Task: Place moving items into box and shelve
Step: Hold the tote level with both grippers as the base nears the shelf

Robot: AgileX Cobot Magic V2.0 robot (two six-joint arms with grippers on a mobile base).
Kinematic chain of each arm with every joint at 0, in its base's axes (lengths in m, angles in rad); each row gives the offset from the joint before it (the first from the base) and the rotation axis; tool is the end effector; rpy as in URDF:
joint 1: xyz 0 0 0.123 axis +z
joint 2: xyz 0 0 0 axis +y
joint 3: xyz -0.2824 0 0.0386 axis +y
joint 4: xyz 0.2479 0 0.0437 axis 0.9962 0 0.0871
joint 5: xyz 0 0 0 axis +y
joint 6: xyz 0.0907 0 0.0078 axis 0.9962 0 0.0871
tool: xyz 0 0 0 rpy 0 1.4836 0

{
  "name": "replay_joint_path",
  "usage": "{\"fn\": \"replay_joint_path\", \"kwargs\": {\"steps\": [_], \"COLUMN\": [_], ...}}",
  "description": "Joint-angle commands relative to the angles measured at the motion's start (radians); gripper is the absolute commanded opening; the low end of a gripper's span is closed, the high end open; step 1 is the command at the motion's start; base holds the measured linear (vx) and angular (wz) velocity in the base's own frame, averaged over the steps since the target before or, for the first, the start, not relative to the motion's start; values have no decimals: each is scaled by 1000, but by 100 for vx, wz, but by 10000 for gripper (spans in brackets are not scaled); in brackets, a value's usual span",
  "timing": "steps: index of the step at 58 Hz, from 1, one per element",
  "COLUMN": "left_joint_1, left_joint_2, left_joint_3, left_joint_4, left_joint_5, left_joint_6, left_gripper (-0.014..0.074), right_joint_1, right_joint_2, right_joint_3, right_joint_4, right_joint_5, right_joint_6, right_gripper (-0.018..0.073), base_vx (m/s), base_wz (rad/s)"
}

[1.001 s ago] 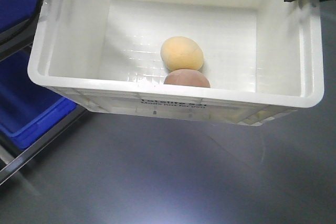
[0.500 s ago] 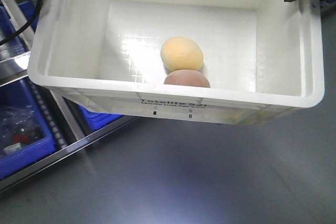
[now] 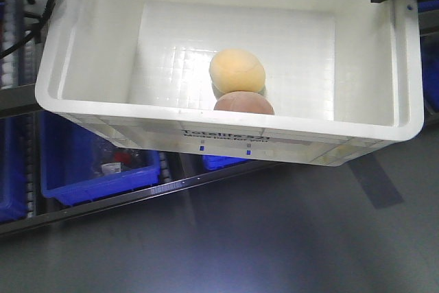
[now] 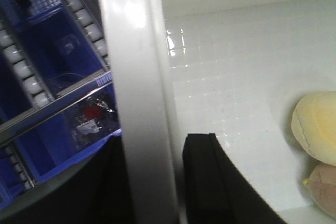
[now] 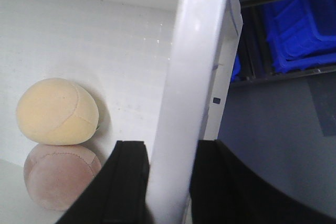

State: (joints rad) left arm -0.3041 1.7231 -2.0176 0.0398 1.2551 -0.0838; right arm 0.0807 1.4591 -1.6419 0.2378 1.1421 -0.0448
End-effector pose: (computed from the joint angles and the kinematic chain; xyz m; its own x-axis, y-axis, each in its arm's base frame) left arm 0.3482 -0.1057 0.4403 -0.7490 0.1603 -0.6428 0.2231 0.9746 -0.0169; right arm 0.2980 0.0437 0.4284 -0.7671 -0.0076 -0.6415 -0.1755 0.9643 0.1985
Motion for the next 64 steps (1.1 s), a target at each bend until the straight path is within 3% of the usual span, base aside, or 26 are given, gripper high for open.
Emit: {"fn": "replay_joint_path", "kwargs": {"steps": [1,35,64], "left_joint_1": [4,4,4], "left_joint_2": [-55,-55,-55], "left_joint_3": [-35,-35,-35], "left_joint_4": [43,43,43], "left_joint_5": [-111,-111,-111], "left_joint_6": [4,4,4], "left_gripper": [2,2,2], "right_joint_1": [-1,-1,-1], "right_joint_2": [-53,-53,-53], "right_joint_3": [-46,-46,-46], "right_joint_4": [50,50,49], "right_joint_5": [-98,-98,-99], "right_joint_6": [-16,-16,-16], "right_gripper": [-5,-5,-5], "base_vx": [16,15,7], "base_wz": [63,63,13]}}
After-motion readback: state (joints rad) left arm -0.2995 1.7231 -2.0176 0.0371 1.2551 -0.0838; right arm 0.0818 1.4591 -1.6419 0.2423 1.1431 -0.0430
